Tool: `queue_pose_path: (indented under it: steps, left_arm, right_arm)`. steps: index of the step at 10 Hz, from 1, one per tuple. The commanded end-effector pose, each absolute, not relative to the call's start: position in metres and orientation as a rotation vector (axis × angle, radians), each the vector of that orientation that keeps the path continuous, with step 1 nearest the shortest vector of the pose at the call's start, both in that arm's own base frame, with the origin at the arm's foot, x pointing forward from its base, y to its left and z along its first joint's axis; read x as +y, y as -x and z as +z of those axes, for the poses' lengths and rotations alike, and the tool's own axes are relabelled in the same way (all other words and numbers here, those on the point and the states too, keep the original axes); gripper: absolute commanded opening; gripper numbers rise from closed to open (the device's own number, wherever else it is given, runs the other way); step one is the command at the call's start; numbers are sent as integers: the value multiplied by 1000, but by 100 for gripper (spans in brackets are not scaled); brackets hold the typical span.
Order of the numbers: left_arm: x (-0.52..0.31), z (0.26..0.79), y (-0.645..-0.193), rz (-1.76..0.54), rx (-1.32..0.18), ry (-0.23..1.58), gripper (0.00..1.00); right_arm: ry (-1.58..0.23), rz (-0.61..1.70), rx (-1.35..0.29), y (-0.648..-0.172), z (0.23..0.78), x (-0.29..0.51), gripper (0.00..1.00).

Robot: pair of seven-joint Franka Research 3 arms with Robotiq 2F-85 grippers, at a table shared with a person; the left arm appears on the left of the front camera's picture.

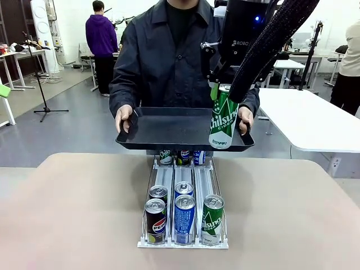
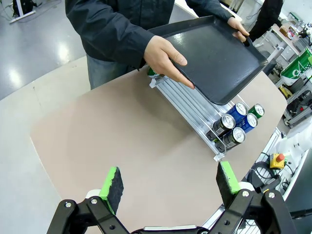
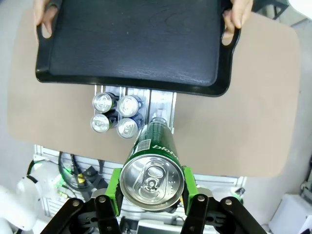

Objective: Retrieve and hand over the desired beverage to the person.
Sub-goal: Place the picked can on the Handle tray extended by the person.

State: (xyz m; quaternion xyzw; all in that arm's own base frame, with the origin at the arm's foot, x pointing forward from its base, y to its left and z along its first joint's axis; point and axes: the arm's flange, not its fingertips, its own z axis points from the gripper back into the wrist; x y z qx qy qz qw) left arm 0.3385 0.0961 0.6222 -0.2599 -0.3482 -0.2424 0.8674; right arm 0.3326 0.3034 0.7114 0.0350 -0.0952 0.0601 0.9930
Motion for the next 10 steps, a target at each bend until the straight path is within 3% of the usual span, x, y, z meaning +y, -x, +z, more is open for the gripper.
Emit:
queue_pose_path:
  steps: [1,7,10]
  left_arm:
    - [98,622,-339,-527,-740,556,100]
    - [98,622,-339,-527,-740,556,100]
    - [98,622,-339,-527,-740,556,100]
  right_arm:
    - [-62,126,-206,-372,731,301,58]
    - [-81,158,-181,-497,722,287,58]
    - [-121,191,-151,-516,689,288,58]
